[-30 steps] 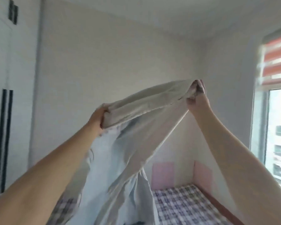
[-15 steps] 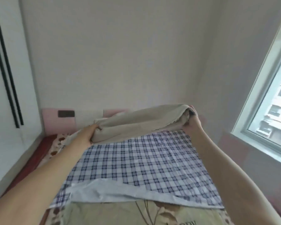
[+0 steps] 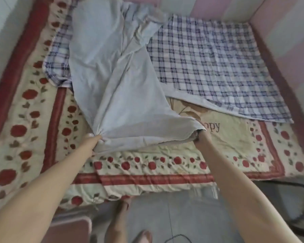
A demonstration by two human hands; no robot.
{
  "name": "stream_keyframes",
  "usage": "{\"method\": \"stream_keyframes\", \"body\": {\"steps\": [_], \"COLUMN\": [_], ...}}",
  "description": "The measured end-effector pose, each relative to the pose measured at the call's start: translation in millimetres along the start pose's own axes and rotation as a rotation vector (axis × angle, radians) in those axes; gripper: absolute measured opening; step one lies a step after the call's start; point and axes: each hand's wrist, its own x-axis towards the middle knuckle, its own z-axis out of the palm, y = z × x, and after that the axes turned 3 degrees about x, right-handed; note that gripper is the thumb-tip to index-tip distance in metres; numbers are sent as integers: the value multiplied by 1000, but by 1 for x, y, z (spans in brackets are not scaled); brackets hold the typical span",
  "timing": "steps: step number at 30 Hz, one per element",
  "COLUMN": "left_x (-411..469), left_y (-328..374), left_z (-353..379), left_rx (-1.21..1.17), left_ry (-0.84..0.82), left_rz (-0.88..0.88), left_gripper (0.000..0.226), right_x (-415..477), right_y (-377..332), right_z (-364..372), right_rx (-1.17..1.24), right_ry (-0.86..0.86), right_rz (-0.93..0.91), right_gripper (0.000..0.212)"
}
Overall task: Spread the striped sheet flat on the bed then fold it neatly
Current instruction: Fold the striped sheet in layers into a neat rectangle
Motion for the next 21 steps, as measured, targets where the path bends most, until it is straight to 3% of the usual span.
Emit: {"method": "stream_keyframes", "body": {"steps": [2,5,8,12,17,21], "left_x": [11,21,8,-12,-33,-59], "left_y": [-49,-100,-124,-130,-137,-143], "left_z": [-3,-8,-4,-5,-20,-38], "left_rx": [27,21,65,71,13,-22], "left_ry": [54,121,208,372,419,541], "left_rz": [-36,-48,13,90,157,309], "left_gripper": [22,46,26,25,39,45], "right_x": [-3,-7,-18,-35,-53,-76], "right_y": [46,88,108,89,64,62], "right_z": [-19,-50,-77,-83,-85,-108], "right_rx": [-156,-495,-775,-928,-910,-1082], "right_ry": [67,100,24,-61,-137,-188], "right_rz": [42,0,-58,-172,-261,-470], "right_gripper": [36,45,52,60,53,53]}}
